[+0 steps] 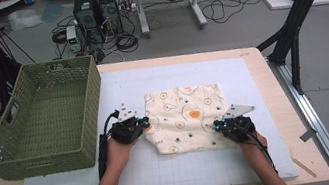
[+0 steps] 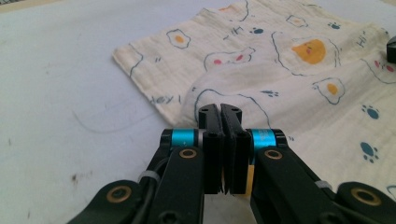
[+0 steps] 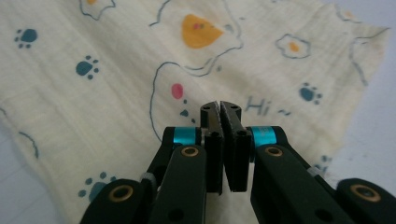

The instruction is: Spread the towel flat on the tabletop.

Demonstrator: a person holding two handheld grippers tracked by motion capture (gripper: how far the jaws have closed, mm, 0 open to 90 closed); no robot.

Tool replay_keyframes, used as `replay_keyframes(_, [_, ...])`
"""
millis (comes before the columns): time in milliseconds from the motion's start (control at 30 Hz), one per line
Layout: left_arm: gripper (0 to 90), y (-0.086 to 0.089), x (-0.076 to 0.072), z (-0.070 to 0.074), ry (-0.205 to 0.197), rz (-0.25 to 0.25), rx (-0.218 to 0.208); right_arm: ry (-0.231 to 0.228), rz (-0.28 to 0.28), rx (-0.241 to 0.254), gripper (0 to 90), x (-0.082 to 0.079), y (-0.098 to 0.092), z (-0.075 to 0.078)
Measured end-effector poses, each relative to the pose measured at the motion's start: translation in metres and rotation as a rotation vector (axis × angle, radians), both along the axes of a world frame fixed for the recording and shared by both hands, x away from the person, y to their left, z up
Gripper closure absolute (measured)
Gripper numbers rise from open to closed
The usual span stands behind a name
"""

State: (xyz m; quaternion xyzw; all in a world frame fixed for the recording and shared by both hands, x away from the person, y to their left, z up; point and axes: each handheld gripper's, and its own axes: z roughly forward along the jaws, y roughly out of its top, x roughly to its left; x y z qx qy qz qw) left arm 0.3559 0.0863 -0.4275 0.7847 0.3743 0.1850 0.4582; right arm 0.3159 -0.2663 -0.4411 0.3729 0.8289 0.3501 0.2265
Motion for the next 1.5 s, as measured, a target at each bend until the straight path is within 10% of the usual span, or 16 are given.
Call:
replay_keyframes(333, [84.0, -0.04, 0.03, -0.016, 0.03, 0.061, 0.011, -0.052, -0.19, -0.047, 85.4, 0.018, -0.018, -0.009])
replay_keyframes(433, [57.3, -0.031, 0.029, -0.014, 0.07, 0.072, -0.024, -0.062, -0.199, -0.016, 74.2, 0.015, -0.021, -0.006])
replay_keyframes(633, [50.1, -0.003, 0.009, -0.004, 0.034, 0.053, -0.096, -0.081, -0.217, 0.095, 67.0, 0.006, -0.041, 0.005])
replay_keyframes(1100, [48.9, 0.025, -0.044, -0.01, 0.015, -0.026, -0.139, -0.095, -0.126, 0.098, 63.6, -0.033, -0.048, 0.014])
replay_keyframes(1500, [50.5, 0.028, -0.07, -0.016, 0.014, -0.095, -0.074, -0.085, -0.102, 0.119, 63.6, -0.035, -0.047, 0.011])
